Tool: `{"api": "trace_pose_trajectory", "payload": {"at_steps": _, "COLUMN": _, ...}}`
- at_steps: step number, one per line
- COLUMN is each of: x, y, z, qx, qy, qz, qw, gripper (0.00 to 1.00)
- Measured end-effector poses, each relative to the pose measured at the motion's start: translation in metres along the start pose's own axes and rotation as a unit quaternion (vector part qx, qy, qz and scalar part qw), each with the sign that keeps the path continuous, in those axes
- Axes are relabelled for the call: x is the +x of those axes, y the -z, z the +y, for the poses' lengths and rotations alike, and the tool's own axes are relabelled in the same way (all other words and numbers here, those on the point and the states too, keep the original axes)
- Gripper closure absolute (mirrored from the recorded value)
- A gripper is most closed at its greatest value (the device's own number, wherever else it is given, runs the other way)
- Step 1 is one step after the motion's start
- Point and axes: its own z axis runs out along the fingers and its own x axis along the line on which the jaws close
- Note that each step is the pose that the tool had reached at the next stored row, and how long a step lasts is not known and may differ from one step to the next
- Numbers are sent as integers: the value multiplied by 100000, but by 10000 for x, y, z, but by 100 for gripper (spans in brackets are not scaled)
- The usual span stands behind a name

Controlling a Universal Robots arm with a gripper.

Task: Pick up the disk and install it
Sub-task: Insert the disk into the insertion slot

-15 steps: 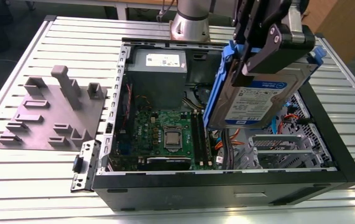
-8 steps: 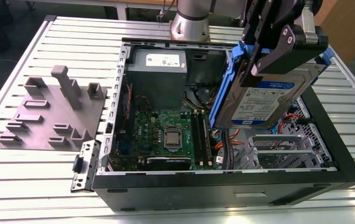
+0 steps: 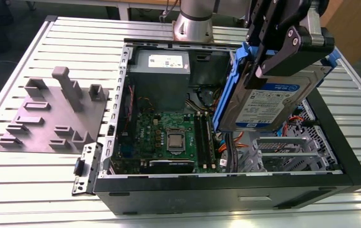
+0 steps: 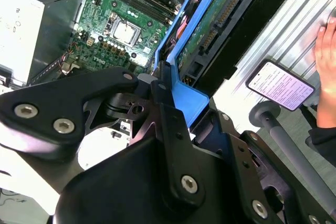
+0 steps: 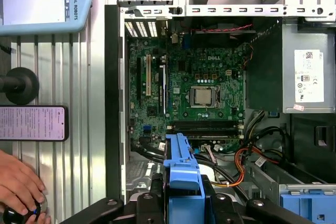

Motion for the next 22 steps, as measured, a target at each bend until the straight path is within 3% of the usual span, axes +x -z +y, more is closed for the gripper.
{"api": "trace_pose_trajectory", "payload": {"at_steps": 5, "x": 9, "y": -1, "z": -1, "qx": 2, "qy": 6, "qz": -4, "qw": 100000, "gripper": 64}}
{"api": "trace_pose_trajectory", "payload": {"at_steps": 9, "x": 63, "y": -5, "z": -8, "qx": 3, "qy": 2, "qz": -6, "qw": 100000, "gripper": 64}}
{"api": "trace_pose_trajectory", "payload": {"at_steps": 19, "x": 71, "y": -9, "z": -207, "qx": -37, "qy": 1, "qz": 3, "qw": 100000, "gripper": 64}}
{"api": "trace_pose_trajectory", "payload": {"at_steps": 22, "x": 88, "y": -16, "z": -235, "qx": -37, "qy": 0, "qz": 0, "qw": 100000, "gripper": 64}}
